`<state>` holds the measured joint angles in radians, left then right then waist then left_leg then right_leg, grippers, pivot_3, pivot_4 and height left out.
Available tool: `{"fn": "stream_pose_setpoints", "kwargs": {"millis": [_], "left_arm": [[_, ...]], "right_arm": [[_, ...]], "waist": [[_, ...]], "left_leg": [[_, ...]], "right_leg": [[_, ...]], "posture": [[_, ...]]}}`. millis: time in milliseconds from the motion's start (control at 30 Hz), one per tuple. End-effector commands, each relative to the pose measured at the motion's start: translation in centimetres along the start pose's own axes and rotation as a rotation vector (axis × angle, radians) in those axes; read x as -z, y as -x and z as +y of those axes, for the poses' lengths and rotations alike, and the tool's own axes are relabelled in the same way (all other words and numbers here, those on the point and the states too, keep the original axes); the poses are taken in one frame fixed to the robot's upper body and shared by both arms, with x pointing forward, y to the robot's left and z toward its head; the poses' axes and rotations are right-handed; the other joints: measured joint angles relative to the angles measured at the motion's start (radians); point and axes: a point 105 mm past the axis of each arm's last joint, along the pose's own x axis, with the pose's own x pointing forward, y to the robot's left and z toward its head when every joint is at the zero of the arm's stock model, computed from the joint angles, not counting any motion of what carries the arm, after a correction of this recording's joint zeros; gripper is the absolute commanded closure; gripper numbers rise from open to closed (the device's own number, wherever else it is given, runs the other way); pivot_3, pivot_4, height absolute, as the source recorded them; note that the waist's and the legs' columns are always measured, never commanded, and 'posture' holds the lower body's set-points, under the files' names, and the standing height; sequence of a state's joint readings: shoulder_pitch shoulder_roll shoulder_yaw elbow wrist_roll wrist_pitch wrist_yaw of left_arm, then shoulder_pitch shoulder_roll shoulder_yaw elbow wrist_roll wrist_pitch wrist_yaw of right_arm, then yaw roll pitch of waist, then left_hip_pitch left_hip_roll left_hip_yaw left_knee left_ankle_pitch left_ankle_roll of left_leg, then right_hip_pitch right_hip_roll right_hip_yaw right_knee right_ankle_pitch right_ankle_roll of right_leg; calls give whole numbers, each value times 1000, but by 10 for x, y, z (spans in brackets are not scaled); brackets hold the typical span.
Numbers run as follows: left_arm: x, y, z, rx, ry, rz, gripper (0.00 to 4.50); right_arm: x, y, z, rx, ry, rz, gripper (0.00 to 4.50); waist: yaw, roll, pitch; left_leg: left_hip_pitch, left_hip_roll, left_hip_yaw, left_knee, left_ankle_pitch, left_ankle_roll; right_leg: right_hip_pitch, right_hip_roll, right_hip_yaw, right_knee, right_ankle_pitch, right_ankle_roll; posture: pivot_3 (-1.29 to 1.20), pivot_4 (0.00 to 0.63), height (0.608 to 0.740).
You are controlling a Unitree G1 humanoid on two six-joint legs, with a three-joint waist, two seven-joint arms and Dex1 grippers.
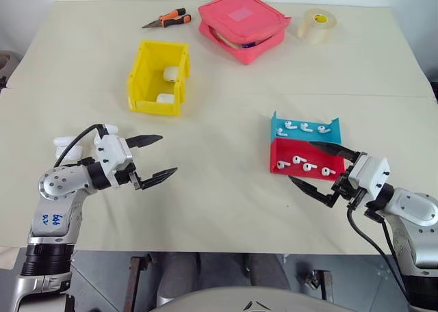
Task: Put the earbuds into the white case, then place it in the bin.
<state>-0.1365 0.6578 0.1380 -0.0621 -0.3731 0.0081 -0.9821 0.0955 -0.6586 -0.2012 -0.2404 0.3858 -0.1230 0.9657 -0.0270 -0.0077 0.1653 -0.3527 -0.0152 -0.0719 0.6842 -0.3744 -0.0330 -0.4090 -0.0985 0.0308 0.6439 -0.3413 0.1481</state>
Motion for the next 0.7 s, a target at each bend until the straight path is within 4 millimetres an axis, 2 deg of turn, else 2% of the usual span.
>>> {"fn": "stream_pose_setpoints", "kwargs": {"millis": [33, 167, 233, 300, 367, 533, 633, 700], "left_arm": [[-7, 4, 9, -40, -46, -10, 59], [-13, 7, 19, -116, -32, -37, 59], [-13, 13, 22, -166, -23, -33, 59], [-10, 30, 24, -274, 2, -11, 59], [-2, 49, 19, -387, 50, 32, 59], [15, 90, 2, -654, 161, 109, 59], [20, 106, -6, -754, 227, 141, 59], [21, 109, -10, -780, 267, 149, 59]], "right_arm": [[-1, 0, 4, -50, -9, -10, 0], [-3, -4, 10, -120, -19, -34, 0], [-7, -9, 7, -118, -22, -67, 0], [-14, -18, 8, -135, -15, -115, 0], [-27, -28, 11, -160, 21, -198, 0], [-41, -47, 14, -210, 34, -272, 0], [-49, -53, 17, -238, 54, -306, 0], [-51, -56, 18, -254, 55, -310, 0]], "waist": [[1, 0, 0], [1, 0, 0], [-2, 0, 0], [-6, 0, 0], [-11, 1, 0], [4, 1, 1], [21, 1, 1], [27, 1, 1]], "left_leg": [[0, 0, 0, 0, 0, 0], [0, 0, 0, 0, 0, 0], [0, 0, 0, 0, 0, 0], [0, 0, 0, 0, 0, 0], [1, 3, 0, -1, 0, 0], [0, 6, 0, -1, 0, -1], [0, 5, -1, 0, 0, -1], [0, 5, -1, 0, -1, 0]], "right_leg": [[0, 0, 0, 0, 0, 0], [0, 0, 0, 0, 0, 0], [0, 0, 0, 0, 0, 0], [0, 0, 0, 0, 0, 0], [-1, 1, 2, 0, 0, 0], [-1, 1, 2, -2, 0, 0], [0, 0, 2, -3, 0, 0], [0, 0, 2, -3, 0, 0]], "posture": [[0, 150, 740], [0, 150, 740], [0, 150, 740], [0, 150, 740], [0, 150, 740], [0, 150, 740], [0, 150, 740], [0, 150, 740]]}}
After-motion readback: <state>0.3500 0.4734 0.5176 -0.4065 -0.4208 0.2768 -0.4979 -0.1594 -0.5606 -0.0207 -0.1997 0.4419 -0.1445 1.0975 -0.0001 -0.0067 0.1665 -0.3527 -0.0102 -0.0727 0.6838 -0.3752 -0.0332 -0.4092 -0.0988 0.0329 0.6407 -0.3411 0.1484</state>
